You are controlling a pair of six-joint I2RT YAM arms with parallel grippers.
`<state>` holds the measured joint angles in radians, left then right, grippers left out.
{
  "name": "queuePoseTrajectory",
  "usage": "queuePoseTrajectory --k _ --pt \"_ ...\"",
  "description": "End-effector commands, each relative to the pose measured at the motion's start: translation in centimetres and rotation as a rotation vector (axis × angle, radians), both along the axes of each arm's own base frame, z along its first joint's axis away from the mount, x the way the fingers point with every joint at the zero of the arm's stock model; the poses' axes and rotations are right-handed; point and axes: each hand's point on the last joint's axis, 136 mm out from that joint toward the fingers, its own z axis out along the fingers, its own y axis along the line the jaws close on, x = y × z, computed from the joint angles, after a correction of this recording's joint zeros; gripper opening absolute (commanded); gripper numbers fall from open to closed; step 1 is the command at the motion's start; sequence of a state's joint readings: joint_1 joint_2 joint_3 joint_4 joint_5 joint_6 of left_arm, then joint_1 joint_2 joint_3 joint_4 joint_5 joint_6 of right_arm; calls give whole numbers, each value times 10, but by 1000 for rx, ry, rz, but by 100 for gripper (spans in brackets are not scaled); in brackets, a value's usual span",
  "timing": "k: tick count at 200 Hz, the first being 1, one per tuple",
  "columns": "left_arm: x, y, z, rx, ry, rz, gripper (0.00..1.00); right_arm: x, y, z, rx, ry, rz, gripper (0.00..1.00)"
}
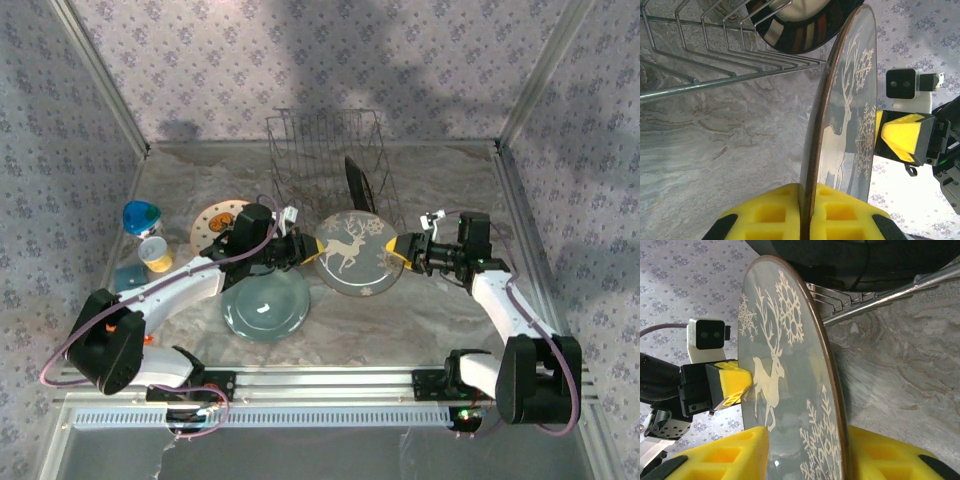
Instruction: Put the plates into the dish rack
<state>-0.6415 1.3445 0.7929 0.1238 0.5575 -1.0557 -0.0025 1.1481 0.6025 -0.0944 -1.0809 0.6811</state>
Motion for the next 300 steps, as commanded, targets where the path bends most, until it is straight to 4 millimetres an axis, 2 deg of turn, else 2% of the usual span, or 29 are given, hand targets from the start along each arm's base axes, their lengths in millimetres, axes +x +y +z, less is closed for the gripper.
queuePoseTrajectory --k 1,65,89,106,117,129,144,235,253,300 --pt "5 -15 58 -141 -150 -56 0 3 3 4 5 -13 6 39" --pt "6 -15 52 -130 -135 -54 0 3 4 3 0 -5 7 24" --pt "7 -16 49 -128 -128 -51 0 4 3 2 -1 -2 6 12" --pt "7 -16 47 -124 -125 -51 0 5 3 3 -2 -3 5 0" --pt "7 -16 46 -121 -122 -49 1 5 3 3 -3 -3 5 0" --pt "7 -15 45 -116 -119 -46 9 6 3 4 -4 -4 3 0" --pt "8 -15 44 -113 -119 -43 15 7 3 5 -5 -3 2 0" --pt "7 -12 38 -74 -119 -42 85 12 2 18 -15 -30 -9 0" --pt "7 -10 35 -58 -117 -39 91 13 2 22 -15 -41 -10 0" --pt "6 -6 31 -30 -121 -32 98 13 2 30 -20 -56 -12 0"
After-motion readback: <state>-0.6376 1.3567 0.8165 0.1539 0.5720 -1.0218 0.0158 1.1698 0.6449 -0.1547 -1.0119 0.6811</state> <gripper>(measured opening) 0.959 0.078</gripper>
